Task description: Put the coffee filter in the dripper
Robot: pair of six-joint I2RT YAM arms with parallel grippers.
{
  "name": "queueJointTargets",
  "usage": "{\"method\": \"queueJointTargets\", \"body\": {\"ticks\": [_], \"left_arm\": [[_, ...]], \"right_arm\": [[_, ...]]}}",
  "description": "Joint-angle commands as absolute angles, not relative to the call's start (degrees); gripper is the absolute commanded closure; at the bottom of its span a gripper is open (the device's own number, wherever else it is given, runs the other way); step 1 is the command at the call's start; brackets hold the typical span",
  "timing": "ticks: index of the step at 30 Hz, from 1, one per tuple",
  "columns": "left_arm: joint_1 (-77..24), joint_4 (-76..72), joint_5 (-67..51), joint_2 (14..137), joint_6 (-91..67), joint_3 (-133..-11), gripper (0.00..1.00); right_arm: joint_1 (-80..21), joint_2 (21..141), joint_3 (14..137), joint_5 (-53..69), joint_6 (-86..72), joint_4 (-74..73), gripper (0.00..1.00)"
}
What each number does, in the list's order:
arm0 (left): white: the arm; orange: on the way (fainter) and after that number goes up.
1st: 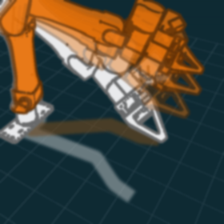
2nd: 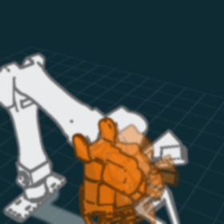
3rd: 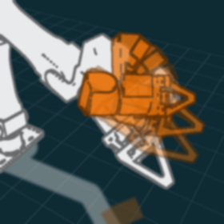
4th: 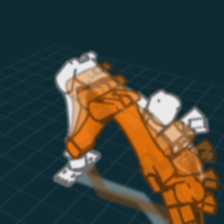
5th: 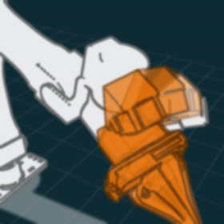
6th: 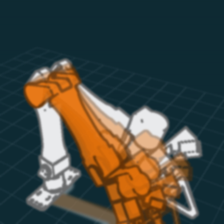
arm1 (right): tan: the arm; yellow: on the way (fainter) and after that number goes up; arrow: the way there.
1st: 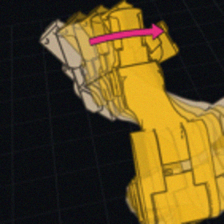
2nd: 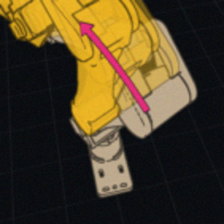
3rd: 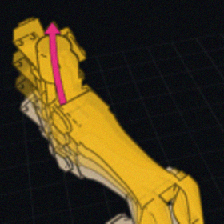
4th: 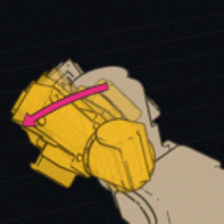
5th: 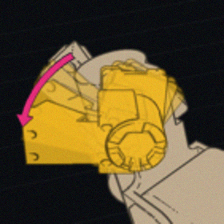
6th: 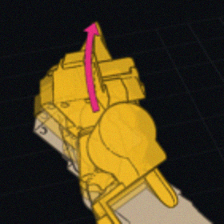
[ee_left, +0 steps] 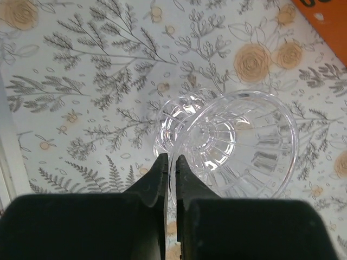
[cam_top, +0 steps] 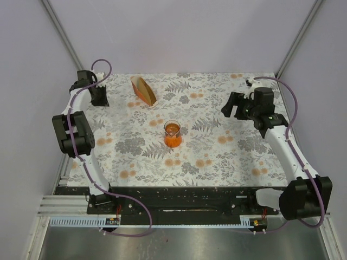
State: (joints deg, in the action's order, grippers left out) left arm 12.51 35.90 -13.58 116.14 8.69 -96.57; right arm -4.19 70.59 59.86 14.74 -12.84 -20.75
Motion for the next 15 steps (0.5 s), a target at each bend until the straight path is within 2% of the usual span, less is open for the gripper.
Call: {"method": "queueJointTargets", "body": {"ticks": [1, 4, 7, 15], "left_arm": [[13.0, 39.0, -18.9, 110.0, 9.8, -92.1, 1.00], [13.4, 39.0, -21.6, 107.1, 9.3, -89.6, 1.00], [13.5, 39.0, -23.7, 104.7, 8.9, -87.4, 1.00], [13.6, 38.9, -27.9, 97.5, 8.5, -82.4, 1.00]], "right_arm": [[-16.0, 72.8, 65.0, 7.1, -13.6, -22.5, 0.09], [-23.4, 76.1, 68.1, -1.0, -18.3, -23.1, 0.16], [-27.3, 80.2, 70.6, -0.3, -22.5, -21.8, 0.24], [-35.2, 89.6, 77.8, -1.1, -23.4, -24.3, 0.27]]}}
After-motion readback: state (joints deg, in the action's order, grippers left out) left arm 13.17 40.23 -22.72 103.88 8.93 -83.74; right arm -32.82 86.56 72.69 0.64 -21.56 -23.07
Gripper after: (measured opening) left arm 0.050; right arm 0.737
